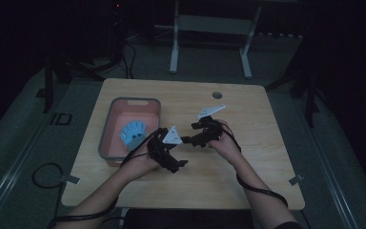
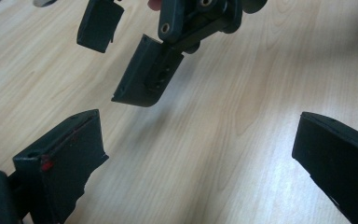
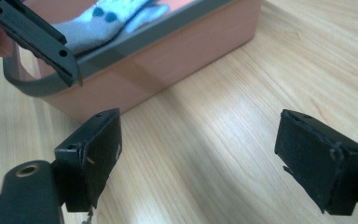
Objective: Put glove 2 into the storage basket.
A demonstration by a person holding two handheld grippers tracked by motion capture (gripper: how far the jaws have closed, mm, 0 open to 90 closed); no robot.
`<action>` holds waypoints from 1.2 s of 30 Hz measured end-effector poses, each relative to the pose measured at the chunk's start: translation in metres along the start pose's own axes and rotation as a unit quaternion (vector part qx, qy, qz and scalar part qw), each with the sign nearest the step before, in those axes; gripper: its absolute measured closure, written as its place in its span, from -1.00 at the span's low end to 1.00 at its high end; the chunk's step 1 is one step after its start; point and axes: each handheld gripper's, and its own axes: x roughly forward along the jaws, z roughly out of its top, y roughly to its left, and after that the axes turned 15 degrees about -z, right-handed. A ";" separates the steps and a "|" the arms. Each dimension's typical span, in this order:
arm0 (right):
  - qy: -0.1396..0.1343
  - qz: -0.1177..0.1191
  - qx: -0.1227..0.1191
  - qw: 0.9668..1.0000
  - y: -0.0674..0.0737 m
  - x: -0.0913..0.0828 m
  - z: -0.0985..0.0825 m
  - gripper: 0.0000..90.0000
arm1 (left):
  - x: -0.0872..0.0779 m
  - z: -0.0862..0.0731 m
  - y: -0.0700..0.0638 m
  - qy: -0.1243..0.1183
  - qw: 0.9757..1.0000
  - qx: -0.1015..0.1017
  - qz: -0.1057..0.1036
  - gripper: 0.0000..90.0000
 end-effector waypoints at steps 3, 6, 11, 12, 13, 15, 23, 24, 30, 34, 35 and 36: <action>0.000 -0.002 0.006 1.000 -0.004 -0.003 -0.006 -0.67 | 0.005 0.002 -0.001 -0.002 1.000 0.001 -0.006 -0.95; 0.002 -0.005 0.007 1.000 -0.005 -0.006 -0.012 -0.67 | 0.010 0.005 -0.004 -0.005 1.000 0.005 -0.015 -0.94; 0.005 -0.008 0.008 1.000 -0.007 -0.013 -0.024 -0.67 | 0.020 0.009 -0.010 -0.001 0.999 0.016 -0.033 -0.94; 0.005 -0.009 0.011 1.000 -0.008 -0.015 -0.026 -0.67 | 0.023 0.010 -0.011 0.001 0.999 0.017 -0.034 -0.94; 0.005 -0.011 0.012 1.000 -0.009 -0.016 -0.029 -0.67 | 0.025 0.011 -0.012 0.001 0.999 0.020 -0.035 -0.94; 0.005 -0.012 0.015 1.000 -0.011 -0.019 -0.034 -0.67 | 0.029 0.012 -0.014 -0.002 0.999 0.021 -0.041 -0.94; 0.008 -0.018 0.024 1.000 -0.015 -0.030 -0.059 -0.67 | 0.049 0.013 -0.025 0.005 0.997 0.031 -0.068 -0.94; 0.009 -0.019 0.026 0.999 -0.015 -0.031 -0.062 -0.67 | 0.052 0.012 -0.027 0.005 0.997 0.031 -0.071 -0.95; 0.001 -0.020 0.041 0.999 -0.017 -0.038 -0.084 -0.67 | 0.063 0.009 -0.032 0.015 0.996 0.038 -0.084 -0.94; 0.001 -0.024 0.047 0.999 -0.019 -0.041 -0.096 -0.67 | 0.069 0.005 -0.034 0.013 0.995 0.034 -0.092 -0.94; 0.000 -0.024 0.047 0.999 -0.020 -0.042 -0.099 -0.66 | 0.071 0.004 -0.034 0.013 0.995 0.035 -0.093 -0.94; -0.002 -0.026 0.046 0.999 -0.020 -0.043 -0.101 -0.66 | 0.073 0.003 -0.035 0.014 0.995 0.037 -0.095 -0.94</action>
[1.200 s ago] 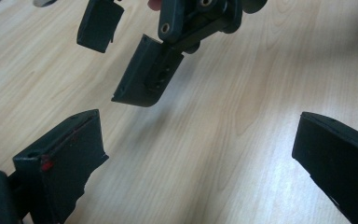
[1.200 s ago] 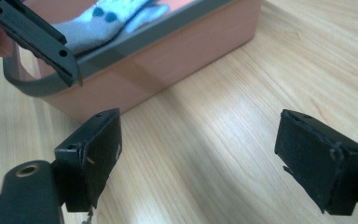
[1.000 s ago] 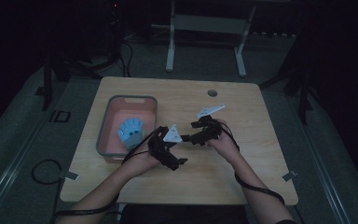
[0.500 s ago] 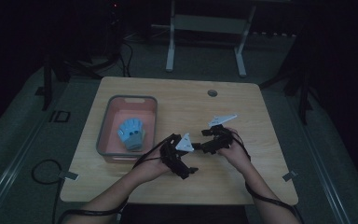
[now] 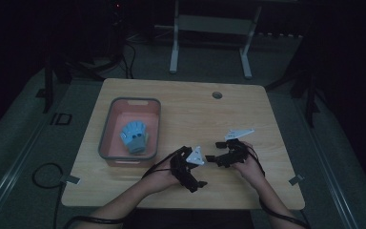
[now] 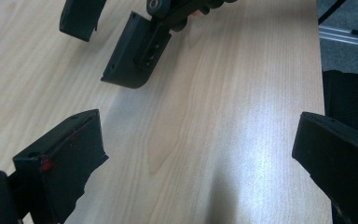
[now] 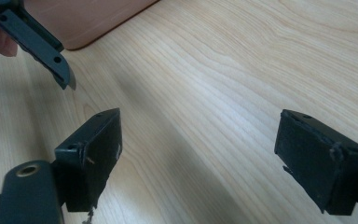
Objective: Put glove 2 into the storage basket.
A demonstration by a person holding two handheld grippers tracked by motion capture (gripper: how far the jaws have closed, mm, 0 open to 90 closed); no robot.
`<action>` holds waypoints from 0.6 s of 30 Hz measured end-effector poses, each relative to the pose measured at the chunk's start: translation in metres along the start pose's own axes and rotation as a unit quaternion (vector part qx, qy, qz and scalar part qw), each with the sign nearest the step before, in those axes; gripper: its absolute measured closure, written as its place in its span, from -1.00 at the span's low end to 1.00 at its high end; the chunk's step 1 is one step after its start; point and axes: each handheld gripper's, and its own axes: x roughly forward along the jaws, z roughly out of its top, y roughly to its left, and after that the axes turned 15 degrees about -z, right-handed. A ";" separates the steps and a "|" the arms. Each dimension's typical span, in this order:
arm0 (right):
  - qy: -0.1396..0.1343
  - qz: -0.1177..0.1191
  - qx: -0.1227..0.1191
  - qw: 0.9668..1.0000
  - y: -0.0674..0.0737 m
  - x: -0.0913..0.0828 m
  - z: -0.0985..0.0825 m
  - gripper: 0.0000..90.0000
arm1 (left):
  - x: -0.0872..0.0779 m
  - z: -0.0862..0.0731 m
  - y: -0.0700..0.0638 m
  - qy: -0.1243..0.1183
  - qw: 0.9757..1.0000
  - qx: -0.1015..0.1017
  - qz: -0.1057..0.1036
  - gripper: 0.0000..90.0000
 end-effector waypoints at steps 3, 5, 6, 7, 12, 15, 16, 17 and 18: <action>0.000 -0.004 -0.002 1.000 -0.002 -0.001 -0.007 -0.66 | 0.005 -0.002 -0.001 -0.004 1.000 -0.002 -0.007 -0.94; 0.002 -0.006 -0.001 1.000 -0.003 -0.001 -0.012 -0.66 | 0.009 -0.003 0.000 -0.003 1.000 -0.002 -0.013 -0.94; 0.003 -0.006 0.000 1.000 -0.004 -0.002 -0.014 -0.66 | 0.011 -0.004 0.000 -0.002 1.000 -0.002 -0.014 -0.94; 0.003 -0.007 0.001 1.000 -0.004 -0.002 -0.016 -0.66 | 0.013 -0.005 -0.001 -0.003 1.000 -0.001 -0.012 -0.94; -0.001 -0.010 0.004 1.000 -0.005 -0.004 -0.025 -0.66 | 0.020 -0.007 -0.002 0.009 1.000 0.009 -0.016 -0.94; 0.005 -0.015 -0.001 1.000 -0.004 -0.003 -0.031 -0.67 | 0.023 -0.010 -0.003 0.010 1.000 0.010 -0.019 -0.95; 0.006 -0.015 -0.001 1.000 -0.004 -0.003 -0.033 -0.67 | 0.024 -0.011 -0.003 0.010 1.000 0.008 -0.022 -0.94; 0.008 -0.015 -0.001 1.000 -0.004 -0.003 -0.036 -0.67 | 0.025 -0.012 -0.003 0.010 1.000 0.007 -0.023 -0.95; 0.010 -0.016 -0.001 1.000 -0.004 -0.002 -0.037 -0.67 | 0.027 -0.013 -0.003 0.012 1.000 0.009 -0.024 -0.94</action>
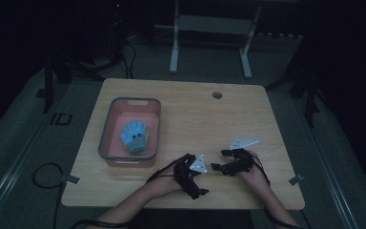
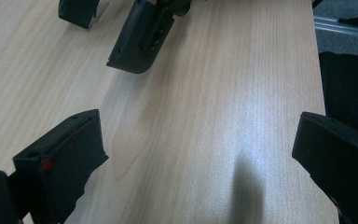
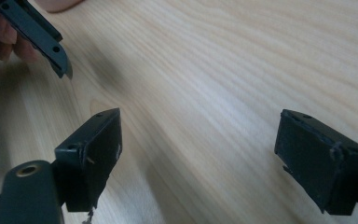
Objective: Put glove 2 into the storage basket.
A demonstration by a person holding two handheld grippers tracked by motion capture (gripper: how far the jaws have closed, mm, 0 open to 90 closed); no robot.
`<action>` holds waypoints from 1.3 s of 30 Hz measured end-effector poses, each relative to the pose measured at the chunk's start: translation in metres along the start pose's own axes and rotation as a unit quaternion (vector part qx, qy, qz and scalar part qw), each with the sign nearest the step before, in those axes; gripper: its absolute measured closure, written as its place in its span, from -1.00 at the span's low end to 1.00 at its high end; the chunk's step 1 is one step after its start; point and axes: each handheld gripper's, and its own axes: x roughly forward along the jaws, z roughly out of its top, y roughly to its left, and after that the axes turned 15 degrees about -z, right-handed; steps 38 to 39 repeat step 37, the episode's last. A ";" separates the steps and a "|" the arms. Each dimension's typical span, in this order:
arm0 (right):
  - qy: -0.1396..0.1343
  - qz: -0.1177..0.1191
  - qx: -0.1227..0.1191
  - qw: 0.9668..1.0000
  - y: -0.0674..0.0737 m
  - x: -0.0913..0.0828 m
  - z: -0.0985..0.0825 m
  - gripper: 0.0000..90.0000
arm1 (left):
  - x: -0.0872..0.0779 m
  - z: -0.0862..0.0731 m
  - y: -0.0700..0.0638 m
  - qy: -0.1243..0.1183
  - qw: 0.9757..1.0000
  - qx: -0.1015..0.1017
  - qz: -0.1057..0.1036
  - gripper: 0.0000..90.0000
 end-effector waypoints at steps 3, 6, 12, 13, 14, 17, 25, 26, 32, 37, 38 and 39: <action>-0.007 -0.004 -0.001 1.000 0.000 -0.001 -0.002 -0.67 | 0.003 -0.002 -0.001 0.006 1.000 0.005 0.000 -0.94; -0.015 -0.005 -0.002 1.000 0.001 -0.002 -0.003 -0.67 | 0.003 -0.003 0.000 0.004 1.000 0.006 0.002 -0.95; -0.016 -0.014 -0.005 1.000 0.001 -0.003 -0.005 -0.67 | 0.004 -0.009 0.001 0.001 1.000 0.000 0.006 -0.95; -0.017 -0.015 -0.005 1.000 0.000 -0.003 -0.005 -0.67 | 0.004 -0.010 0.001 0.001 1.000 -0.001 0.005 -0.95; -0.018 -0.015 -0.003 1.000 0.000 -0.003 -0.005 -0.67 | 0.005 -0.011 0.001 0.001 1.000 -0.002 0.005 -0.95; -0.018 -0.019 -0.003 1.000 -0.001 -0.003 -0.006 -0.67 | 0.006 -0.013 0.001 0.002 1.000 0.000 0.005 -0.94; -0.014 -0.028 -0.013 0.999 0.000 -0.002 -0.006 -0.67 | 0.007 -0.015 0.001 -0.006 1.000 0.002 0.007 -0.94; -0.015 -0.029 -0.012 0.999 -0.001 -0.002 -0.006 -0.67 | 0.007 -0.015 0.001 -0.007 1.000 0.002 0.007 -0.94; -0.022 -0.032 -0.012 0.999 -0.001 -0.003 -0.006 -0.67 | 0.007 -0.018 0.003 -0.007 1.000 0.004 0.011 -0.95; -0.021 -0.032 -0.011 0.999 -0.001 -0.003 -0.006 -0.67 | 0.006 -0.018 0.003 -0.011 1.000 0.003 0.012 -0.94; -0.021 -0.032 -0.011 0.999 -0.001 -0.003 -0.006 -0.67 | 0.006 -0.018 0.003 -0.011 1.000 0.003 0.012 -0.94; -0.021 -0.032 -0.011 0.999 -0.001 -0.003 -0.006 -0.67 | 0.006 -0.018 0.003 -0.011 1.000 0.003 0.012 -0.94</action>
